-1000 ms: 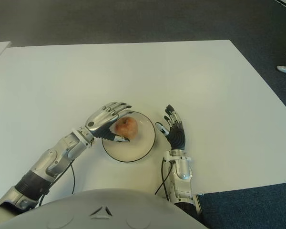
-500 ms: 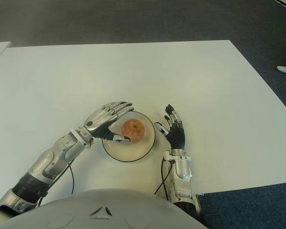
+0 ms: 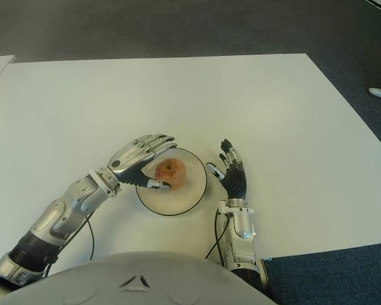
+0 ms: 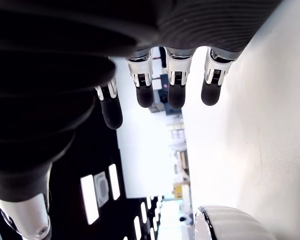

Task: Put the apples into the plate.

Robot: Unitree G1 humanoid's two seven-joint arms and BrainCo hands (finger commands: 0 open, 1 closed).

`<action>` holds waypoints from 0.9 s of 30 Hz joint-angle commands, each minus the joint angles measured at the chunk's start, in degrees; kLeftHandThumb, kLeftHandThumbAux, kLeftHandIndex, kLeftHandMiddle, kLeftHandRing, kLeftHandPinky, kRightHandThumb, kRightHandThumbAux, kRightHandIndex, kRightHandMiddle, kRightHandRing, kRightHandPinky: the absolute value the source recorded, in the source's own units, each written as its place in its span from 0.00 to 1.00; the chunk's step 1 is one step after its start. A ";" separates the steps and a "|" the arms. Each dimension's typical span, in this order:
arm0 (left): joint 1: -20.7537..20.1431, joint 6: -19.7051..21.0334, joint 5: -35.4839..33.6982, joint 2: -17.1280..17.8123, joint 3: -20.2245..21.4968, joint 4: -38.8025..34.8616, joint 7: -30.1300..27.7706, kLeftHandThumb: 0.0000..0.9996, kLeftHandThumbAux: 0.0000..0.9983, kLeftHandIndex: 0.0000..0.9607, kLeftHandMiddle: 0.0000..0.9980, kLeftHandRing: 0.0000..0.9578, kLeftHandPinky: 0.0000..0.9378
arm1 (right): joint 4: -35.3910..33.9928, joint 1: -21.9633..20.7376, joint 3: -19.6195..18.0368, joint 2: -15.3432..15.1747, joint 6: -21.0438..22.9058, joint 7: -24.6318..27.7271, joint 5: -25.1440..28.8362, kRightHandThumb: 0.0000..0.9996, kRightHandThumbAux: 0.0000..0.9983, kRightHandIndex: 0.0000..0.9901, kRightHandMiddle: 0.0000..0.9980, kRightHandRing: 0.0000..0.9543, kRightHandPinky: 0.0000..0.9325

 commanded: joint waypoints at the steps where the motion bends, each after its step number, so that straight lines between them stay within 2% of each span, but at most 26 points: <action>1: 0.36 0.67 -3.06 -0.10 2.98 3.51 1.14 0.22 0.12 0.00 0.00 0.00 0.00 | 1.68 1.12 0.36 0.66 1.39 -0.66 -0.47 0.35 0.70 0.20 0.10 0.08 0.12; 5: 1.71 0.43 -11.64 -3.79 6.80 10.48 4.53 0.18 0.17 0.00 0.00 0.00 0.00 | 1.27 1.57 0.42 0.52 1.62 -0.64 -0.45 0.35 0.70 0.20 0.10 0.08 0.12; 8: 4.07 1.88 -22.63 -10.47 10.72 13.00 5.99 0.14 0.23 0.00 0.00 0.00 0.00 | 1.02 1.80 0.35 0.35 1.64 -0.47 -0.23 0.35 0.69 0.20 0.10 0.09 0.13; 12: 6.05 6.56 -31.62 -18.39 14.19 11.00 7.60 0.10 0.34 0.00 0.02 0.04 0.13 | 0.70 2.01 0.26 0.08 1.83 -0.28 -0.14 0.34 0.69 0.20 0.10 0.09 0.13; 13: 6.38 7.61 -32.95 -19.71 14.80 10.46 7.95 0.12 0.40 0.01 0.04 0.08 0.17 | 0.66 2.04 0.25 0.03 1.89 -0.25 -0.14 0.34 0.69 0.20 0.10 0.09 0.12; 16: 6.68 8.86 -34.11 -20.99 15.37 9.77 8.04 0.14 0.46 0.03 0.08 0.12 0.23 | 0.65 2.04 0.18 -0.07 1.97 -0.16 -0.06 0.33 0.68 0.20 0.10 0.09 0.12; 20: 9.12 13.16 -40.79 -27.02 18.50 6.16 9.62 0.20 0.54 0.09 0.13 0.17 0.26 | 0.85 1.96 0.10 -0.41 2.01 0.03 -0.20 0.32 0.68 0.19 0.10 0.08 0.11; 24: 14.50 12.88 -41.82 -29.23 18.66 3.06 10.73 0.22 0.60 0.14 0.18 0.21 0.29 | 1.37 1.75 -0.08 -0.67 1.84 -0.08 -0.43 0.30 0.67 0.19 0.10 0.07 0.11; 27: 17.25 12.20 -41.69 -30.16 18.59 2.99 11.53 0.19 0.62 0.16 0.18 0.22 0.28 | 1.61 1.51 -0.28 -0.88 1.90 -0.04 -0.29 0.29 0.67 0.20 0.10 0.07 0.10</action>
